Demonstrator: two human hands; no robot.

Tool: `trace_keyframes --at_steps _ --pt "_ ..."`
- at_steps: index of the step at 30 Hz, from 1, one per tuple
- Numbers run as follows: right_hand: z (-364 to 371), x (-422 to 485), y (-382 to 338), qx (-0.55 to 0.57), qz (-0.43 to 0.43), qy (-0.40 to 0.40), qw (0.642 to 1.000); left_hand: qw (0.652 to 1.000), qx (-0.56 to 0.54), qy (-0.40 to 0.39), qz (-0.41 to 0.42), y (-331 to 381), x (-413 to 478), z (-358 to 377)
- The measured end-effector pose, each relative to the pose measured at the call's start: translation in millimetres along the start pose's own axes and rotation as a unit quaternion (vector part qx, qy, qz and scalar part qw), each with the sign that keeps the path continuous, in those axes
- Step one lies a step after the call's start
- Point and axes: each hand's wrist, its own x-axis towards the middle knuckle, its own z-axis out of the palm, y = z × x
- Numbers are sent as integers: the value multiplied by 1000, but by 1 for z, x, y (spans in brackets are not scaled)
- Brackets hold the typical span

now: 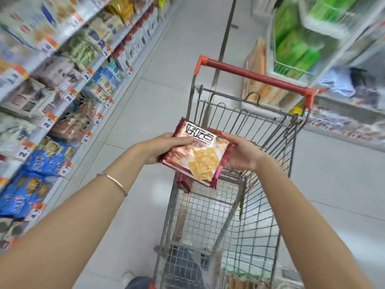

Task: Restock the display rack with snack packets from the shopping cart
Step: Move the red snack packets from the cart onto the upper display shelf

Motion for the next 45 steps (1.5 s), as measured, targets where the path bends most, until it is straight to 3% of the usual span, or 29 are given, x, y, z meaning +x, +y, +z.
trace_keyframes --at_steps 3,6,10,18,24,27,31,35,40,45 --pt "4 41 19 56 -38 79 995 985 -122 124 20 -21 -12 -38" --pt "-4 93 58 37 18 206 978 956 -194 219 29 -47 -14 -69" --pt "0 146 109 -63 139 193 969 930 -233 283 20 -70 0 -82" --pt "12 248 176 -87 220 181 955 895 -289 341 -9 -122 17 -84" --pt "17 284 220 -159 107 284 939 874 -297 385 -29 -162 15 -96" --pt "16 278 220 -147 79 289 943 871 -300 388 -34 -160 18 -91" --pt "0 271 215 -240 77 263 931 875 -299 379 -35 -141 21 -74" --pt "-29 237 207 -142 109 251 951 889 -294 348 -40 -129 13 -61" --pt "-69 139 185 175 87 134 971 901 -283 327 -20 -95 -17 -45" --pt "-87 34 131 245 22 49 968 924 -256 284 12 -42 -37 -15"
